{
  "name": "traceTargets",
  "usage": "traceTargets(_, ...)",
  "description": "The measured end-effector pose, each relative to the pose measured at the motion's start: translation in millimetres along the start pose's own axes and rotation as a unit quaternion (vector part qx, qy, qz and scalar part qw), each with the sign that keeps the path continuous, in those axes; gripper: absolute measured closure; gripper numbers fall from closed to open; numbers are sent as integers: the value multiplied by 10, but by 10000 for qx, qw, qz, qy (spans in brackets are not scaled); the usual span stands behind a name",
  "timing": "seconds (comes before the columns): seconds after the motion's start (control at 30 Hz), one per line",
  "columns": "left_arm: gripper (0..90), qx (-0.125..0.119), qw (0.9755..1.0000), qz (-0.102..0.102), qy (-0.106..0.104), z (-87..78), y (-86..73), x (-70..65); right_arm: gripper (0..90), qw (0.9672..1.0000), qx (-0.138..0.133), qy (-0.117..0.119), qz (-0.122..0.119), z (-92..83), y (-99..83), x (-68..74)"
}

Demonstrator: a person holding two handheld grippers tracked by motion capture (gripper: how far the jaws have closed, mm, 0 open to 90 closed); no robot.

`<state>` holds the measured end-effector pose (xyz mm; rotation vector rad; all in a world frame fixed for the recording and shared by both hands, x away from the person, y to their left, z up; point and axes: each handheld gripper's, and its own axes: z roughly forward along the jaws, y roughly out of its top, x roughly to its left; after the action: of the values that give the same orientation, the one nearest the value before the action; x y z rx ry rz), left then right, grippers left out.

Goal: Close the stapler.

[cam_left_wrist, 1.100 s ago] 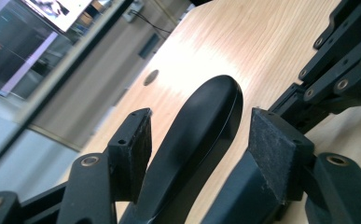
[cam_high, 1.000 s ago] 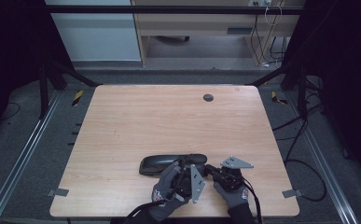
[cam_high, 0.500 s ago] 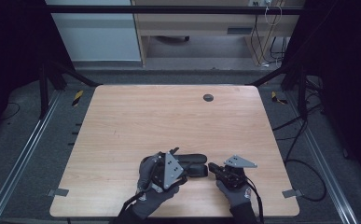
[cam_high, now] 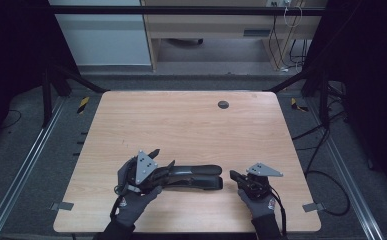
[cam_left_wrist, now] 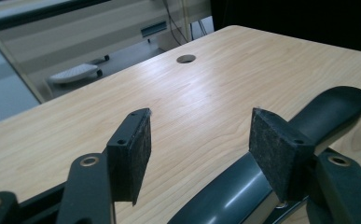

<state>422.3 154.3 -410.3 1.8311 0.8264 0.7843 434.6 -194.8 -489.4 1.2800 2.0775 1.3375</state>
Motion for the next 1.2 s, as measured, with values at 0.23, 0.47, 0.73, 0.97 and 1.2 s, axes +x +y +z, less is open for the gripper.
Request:
traceTargets(0.23, 388, 44, 9996, -168, 241, -108, -108, 214, 900, 9998, -175, -16, 34, -105, 89, -70)
traceTargets(0.47, 388, 235, 9980, -351, 477, -191, -298, 406, 900, 9996, -268, 41, -49, -159, 190, -40)
traceTargets(0.73, 391, 451, 9951, -476, 745, -269, -518, 598, 900, 9990, -388, 154, -178, -169, 338, 56)
traceTargets(0.97, 395, 558, 9920, -548, 988, -352, -635, 728, 900, 9979, -494, 313, -288, -164, 457, 157)
traceTargets(1.2, 400, 671, 9897, -655, 1083, -339, -731, 774, 900, 9964, -501, 518, -437, -124, 529, 304)
